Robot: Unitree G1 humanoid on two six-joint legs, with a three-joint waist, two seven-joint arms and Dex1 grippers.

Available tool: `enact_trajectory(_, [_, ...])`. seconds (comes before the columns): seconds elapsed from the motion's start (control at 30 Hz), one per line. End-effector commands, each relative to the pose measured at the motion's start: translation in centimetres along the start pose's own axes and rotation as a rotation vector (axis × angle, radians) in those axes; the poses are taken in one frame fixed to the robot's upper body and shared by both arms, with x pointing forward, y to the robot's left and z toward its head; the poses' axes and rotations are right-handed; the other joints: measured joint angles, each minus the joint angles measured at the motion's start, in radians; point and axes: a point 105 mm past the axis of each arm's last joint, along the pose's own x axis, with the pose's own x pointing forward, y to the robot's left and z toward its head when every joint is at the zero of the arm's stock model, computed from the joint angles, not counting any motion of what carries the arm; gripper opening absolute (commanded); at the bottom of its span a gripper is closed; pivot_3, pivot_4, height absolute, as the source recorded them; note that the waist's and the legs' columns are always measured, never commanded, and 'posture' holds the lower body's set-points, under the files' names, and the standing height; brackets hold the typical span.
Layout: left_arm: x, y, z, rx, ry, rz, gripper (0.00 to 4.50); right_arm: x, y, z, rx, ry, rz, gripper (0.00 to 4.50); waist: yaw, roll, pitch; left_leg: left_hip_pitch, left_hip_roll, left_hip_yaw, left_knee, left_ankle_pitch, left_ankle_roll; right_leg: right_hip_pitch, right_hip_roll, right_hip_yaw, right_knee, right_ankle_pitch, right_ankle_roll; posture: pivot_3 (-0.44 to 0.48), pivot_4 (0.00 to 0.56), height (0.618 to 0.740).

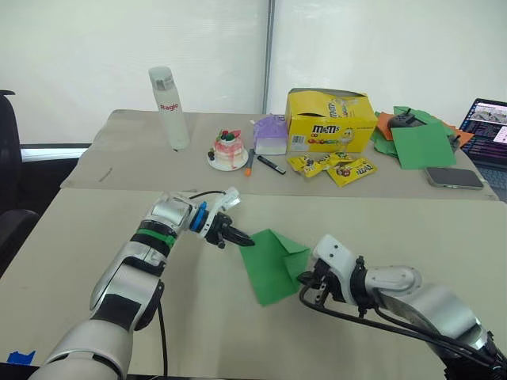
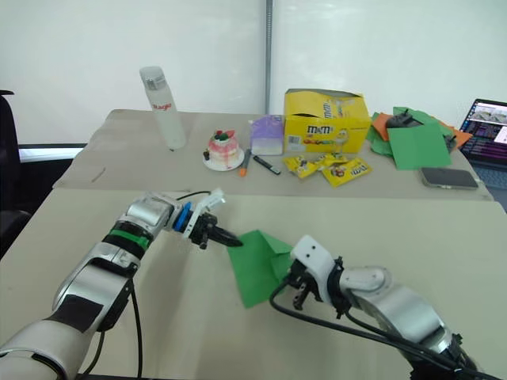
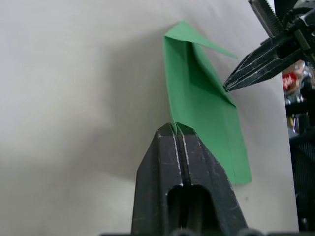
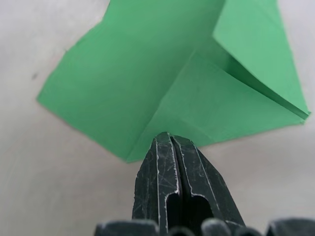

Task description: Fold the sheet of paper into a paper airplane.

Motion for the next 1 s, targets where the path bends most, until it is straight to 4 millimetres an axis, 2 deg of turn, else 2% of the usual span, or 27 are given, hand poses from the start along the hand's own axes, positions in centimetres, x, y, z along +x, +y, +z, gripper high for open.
enact_trajectory(0.03, [-0.6, -1.0, 0.3, -0.066, -0.09, -0.009, 0.02, -1.6, -1.7, 1.9, -0.005, -0.084, -0.061, 0.0, -0.002, 0.0, 0.0, 0.0, 0.0, 0.0, 0.0, 0.0, 0.0, 0.0, 0.0, 0.0, 0.0, 0.0, 0.0, 0.0, 0.15, 0.738])
enact_trajectory(0.2, [-2.2, -1.2, -0.1, -0.238, -0.272, 0.101, 0.02, -3.5, -3.6, 3.1, 0.012, -0.156, -0.141, 0.0, -0.002, 0.0, 0.0, 0.0, 0.001, -0.002, 0.0, 0.0, 0.0, 0.0, 0.0, 0.0, 0.001, 0.0, 0.0, 0.0, 0.15, 0.738])
enact_trajectory(0.3, [-2.8, -2.2, -0.8, -0.346, -0.369, 0.157, 0.02, -4.2, -4.6, 3.8, 0.011, -0.183, -0.182, 0.0, -0.002, 0.0, 0.0, 0.0, 0.001, -0.003, 0.0, 0.0, 0.0, 0.0, -0.001, 0.0, 0.002, 0.0, 0.0, 0.0, 0.15, 0.738])
enact_trajectory(0.4, [-2.5, -3.2, -1.9, -0.441, -0.464, 0.196, 0.02, -4.3, -5.1, 4.3, 0.01, -0.197, -0.195, 0.0, 0.004, 0.0, 0.0, 0.0, 0.001, -0.004, 0.0, 0.0, 0.0, 0.001, -0.002, 0.0, 0.002, 0.0, 0.0, 0.0, 0.15, 0.738])
enact_trajectory(0.53, [-1.0, -4.3, -3.2, -0.504, -0.58, 0.217, 0.02, -4.0, -5.2, 4.6, 0.003, -0.201, -0.189, 0.0, 0.005, 0.0, 0.0, 0.0, 0.001, -0.005, 0.0, 0.0, -0.001, 0.002, -0.003, 0.001, 0.002, 0.0, 0.0, 0.0, 0.15, 0.738])
enact_trajectory(0.67, [0.4, -5.4, -4.0, -0.545, -0.613, 0.226, 0.02, -3.6, -5.0, 5.0, -0.003, -0.206, -0.172, 0.0, 0.006, 0.0, 0.0, 0.0, 0.001, -0.006, 0.0, 0.0, -0.001, 0.002, -0.005, 0.003, 0.002, 0.0, 0.0, 0.0, 0.15, 0.738])
enact_trajectory(0.93, [0.3, -6.2, -4.8, -0.583, -0.599, 0.202, 0.02, -3.3, -5.1, 5.5, -0.017, -0.207, -0.164, 0.0, 0.005, 0.0, 0.0, 0.001, 0.001, -0.007, 0.0, 0.001, -0.003, 0.002, -0.005, 0.002, 0.002, 0.0, 0.0, 0.0, 0.15, 0.738])
enact_trajectory(1.0, [-0.2, -6.2, -4.5, -0.602, -0.63, 0.184, 0.58, -3.4, -5.2, 5.5, -0.019, -0.207, -0.164, 0.0, 0.006, 0.0, 0.0, 0.0, 0.001, -0.007, 0.0, 0.001, -0.003, 0.002, -0.005, 0.002, 0.001, 0.0, 0.0, 0.0, 0.15, 0.738])
